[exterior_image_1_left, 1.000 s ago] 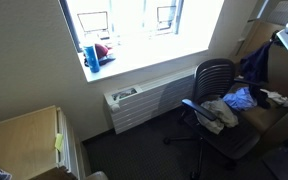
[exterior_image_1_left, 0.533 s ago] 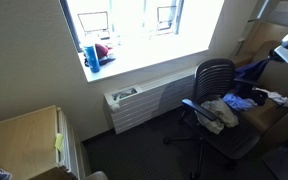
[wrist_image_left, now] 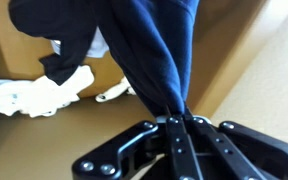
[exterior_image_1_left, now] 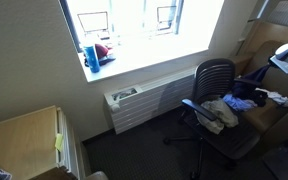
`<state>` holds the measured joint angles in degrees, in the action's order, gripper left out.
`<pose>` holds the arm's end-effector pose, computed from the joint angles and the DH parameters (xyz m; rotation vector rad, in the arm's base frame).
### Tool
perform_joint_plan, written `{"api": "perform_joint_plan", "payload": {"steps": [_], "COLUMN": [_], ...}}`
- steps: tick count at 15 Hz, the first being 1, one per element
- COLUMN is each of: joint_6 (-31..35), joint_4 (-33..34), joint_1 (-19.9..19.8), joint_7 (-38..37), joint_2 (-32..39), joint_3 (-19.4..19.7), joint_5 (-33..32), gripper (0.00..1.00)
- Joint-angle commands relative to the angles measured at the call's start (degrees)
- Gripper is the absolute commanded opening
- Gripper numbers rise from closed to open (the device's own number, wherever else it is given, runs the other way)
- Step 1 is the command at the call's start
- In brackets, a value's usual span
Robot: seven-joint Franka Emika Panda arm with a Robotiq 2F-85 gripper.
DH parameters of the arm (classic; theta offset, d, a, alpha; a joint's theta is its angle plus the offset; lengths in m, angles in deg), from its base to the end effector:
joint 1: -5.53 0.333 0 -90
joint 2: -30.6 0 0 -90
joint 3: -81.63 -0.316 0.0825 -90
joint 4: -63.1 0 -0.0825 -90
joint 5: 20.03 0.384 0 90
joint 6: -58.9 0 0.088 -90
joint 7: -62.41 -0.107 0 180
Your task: Take the black cloth from the brown chair to the black chair
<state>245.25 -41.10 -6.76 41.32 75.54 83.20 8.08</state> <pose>0.6443 -0.2048 0.1741 -2.4436 1.4996 -0.9313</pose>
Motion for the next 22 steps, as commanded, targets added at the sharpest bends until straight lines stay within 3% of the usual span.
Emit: {"api": "perform_joint_plan", "payload": {"steps": [1, 3, 4, 5, 6, 8, 9, 10, 11, 13, 16, 17, 19, 20, 22], "joint_6": [10.15, 16.22, 12.36, 13.17, 12.83, 6.04, 1.76, -2.92, 3.23, 1.21, 1.88, 3.92, 6.91, 7.78, 9.92], "joint_4": [-8.75, -11.38, -7.99, -9.74, -12.23, -14.42, -16.15, -17.26, -11.68, -12.68, -12.6, -13.64, -13.61, -13.76, -13.74], "joint_1": [-1.85, -3.66, -0.84, -3.97, -9.16, -14.26, -16.86, -17.59, -13.66, -14.0, -13.86, -10.66, -7.92, -6.88, -9.16], "joint_7": [3.58, 3.21, 1.28, 0.26, -1.63, -9.7, -10.77, -12.7, -9.84, -10.55, -10.45, -8.28, -6.65, -6.33, -7.88], "joint_2": [-10.8, -15.31, -17.87, -20.38, -23.26, -28.96, -32.59, -36.31, -28.2, -31.09, -29.03, -30.18, -32.14, -33.84, -35.71], "joint_3": [-6.19, -11.03, -8.27, -12.95, -20.03, -27.68, -30.96, -31.85, -28.36, -29.1, -28.62, -24.33, -23.29, -23.73, -30.5], "joint_5": [-1.81, -4.43, -5.84, -9.34, -13.52, -19.87, -17.47, -15.52, -16.81, -16.71, -16.83, -18.88, -20.26, -20.4, -22.63], "gripper": [0.01, 0.01, 0.01, 0.01, 0.01, 0.01, 0.01, 0.01, 0.01, 0.04, 0.01, 0.01, 0.01, 0.01, 0.01]}}
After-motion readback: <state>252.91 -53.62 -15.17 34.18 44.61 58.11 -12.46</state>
